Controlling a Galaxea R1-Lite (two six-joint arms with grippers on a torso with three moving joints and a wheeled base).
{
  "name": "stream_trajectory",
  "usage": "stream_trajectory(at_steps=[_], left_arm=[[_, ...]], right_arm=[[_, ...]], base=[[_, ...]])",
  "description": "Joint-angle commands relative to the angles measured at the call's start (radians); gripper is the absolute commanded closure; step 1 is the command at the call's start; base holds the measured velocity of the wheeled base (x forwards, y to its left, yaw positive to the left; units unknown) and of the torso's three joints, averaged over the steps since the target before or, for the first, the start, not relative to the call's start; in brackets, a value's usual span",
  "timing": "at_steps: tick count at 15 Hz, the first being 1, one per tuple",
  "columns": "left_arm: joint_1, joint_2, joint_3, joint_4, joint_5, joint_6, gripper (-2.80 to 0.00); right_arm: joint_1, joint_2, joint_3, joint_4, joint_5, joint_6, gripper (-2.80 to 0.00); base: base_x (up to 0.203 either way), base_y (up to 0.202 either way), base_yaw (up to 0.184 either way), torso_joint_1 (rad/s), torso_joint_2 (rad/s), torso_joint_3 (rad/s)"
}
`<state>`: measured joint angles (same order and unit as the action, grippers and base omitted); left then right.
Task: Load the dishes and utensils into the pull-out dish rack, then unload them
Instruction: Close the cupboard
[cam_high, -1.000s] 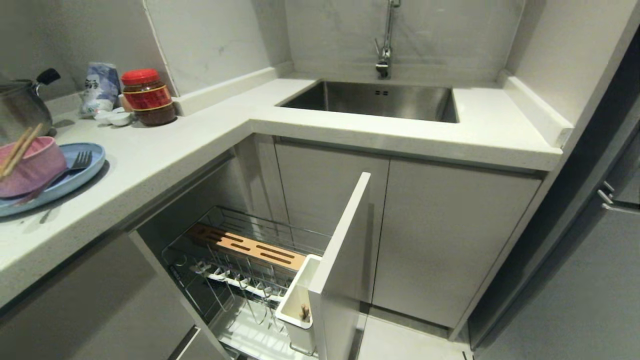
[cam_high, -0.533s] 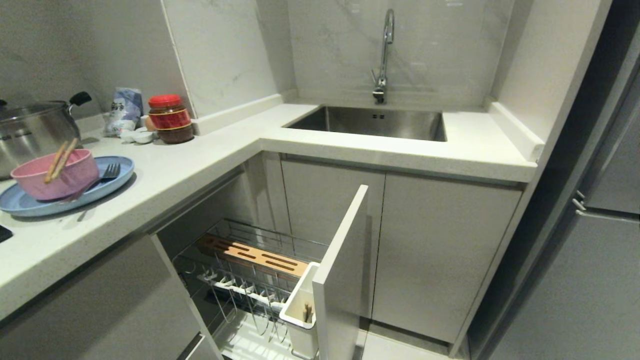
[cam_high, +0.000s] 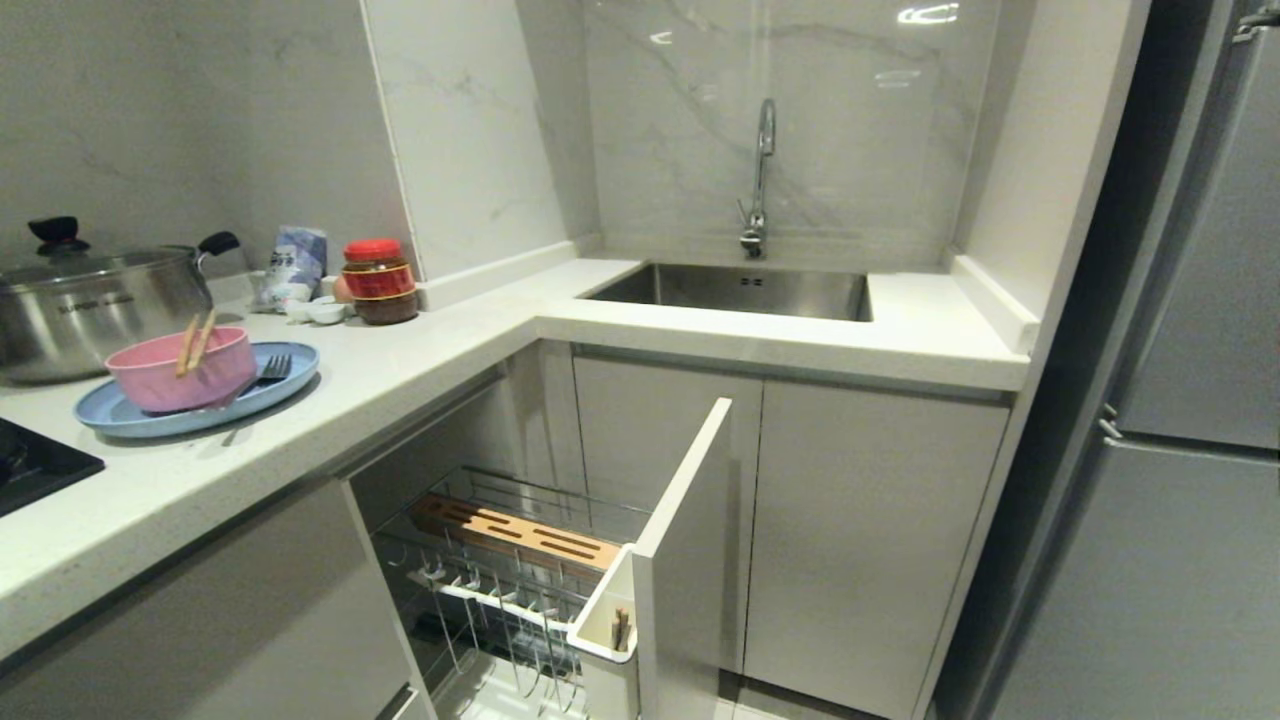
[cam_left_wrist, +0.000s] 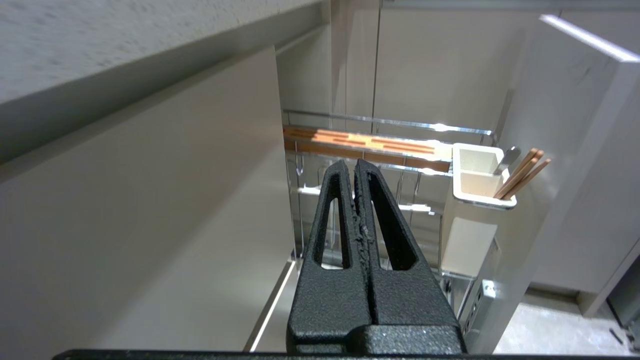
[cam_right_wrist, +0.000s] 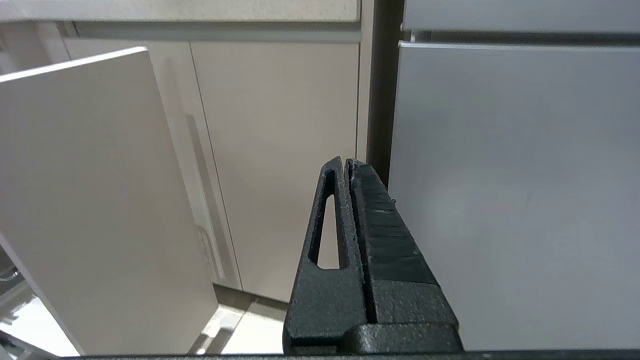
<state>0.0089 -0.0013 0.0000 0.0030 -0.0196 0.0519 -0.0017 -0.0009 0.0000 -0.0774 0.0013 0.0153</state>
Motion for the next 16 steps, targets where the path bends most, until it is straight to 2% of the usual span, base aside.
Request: stream_trajectory(at_steps=[1, 4, 6, 8, 10, 13, 16], left_arm=[[0.000, 0.001, 0.002, 0.000, 0.006, -0.004, 0.00], [0.000, 0.001, 0.002, 0.000, 0.008, -0.026, 0.00], [0.000, 0.001, 0.003, -0.001, 0.007, -0.018, 0.00], [0.000, 0.001, -0.038, -0.003, 0.006, -0.018, 0.00], [-0.001, 0.003, -0.199, 0.036, 0.007, -0.020, 0.00], [-0.003, 0.074, -0.529, 0.176, -0.017, -0.020, 0.00], [-0.004, 0.317, -0.873, 0.238, -0.044, -0.030, 0.00]], right_arm=[[0.000, -0.001, 0.026, -0.001, 0.000, 0.000, 0.00], [0.000, -0.001, 0.026, -0.001, 0.000, -0.001, 0.00], [0.000, -0.001, 0.028, -0.001, 0.000, 0.000, 0.00], [0.000, -0.001, 0.026, -0.001, 0.000, 0.000, 0.00], [0.000, -0.001, 0.026, -0.001, 0.000, 0.000, 0.00], [0.000, -0.001, 0.026, -0.001, 0.000, 0.000, 0.00], [0.000, -0.001, 0.026, -0.001, 0.000, 0.000, 0.00]], base=[[0.000, 0.000, 0.000, 0.002, 0.00, 0.144], [0.000, 0.000, 0.000, 0.003, 0.00, 0.053], [0.000, 0.000, 0.000, 0.000, 0.00, 0.000], [0.000, 0.000, 0.000, 0.000, 0.00, 0.000], [0.000, 0.000, 0.000, 0.000, 0.00, 0.000], [0.000, 0.000, 0.000, 0.000, 0.00, 0.000], [0.000, 0.000, 0.000, 0.000, 0.00, 0.000]])
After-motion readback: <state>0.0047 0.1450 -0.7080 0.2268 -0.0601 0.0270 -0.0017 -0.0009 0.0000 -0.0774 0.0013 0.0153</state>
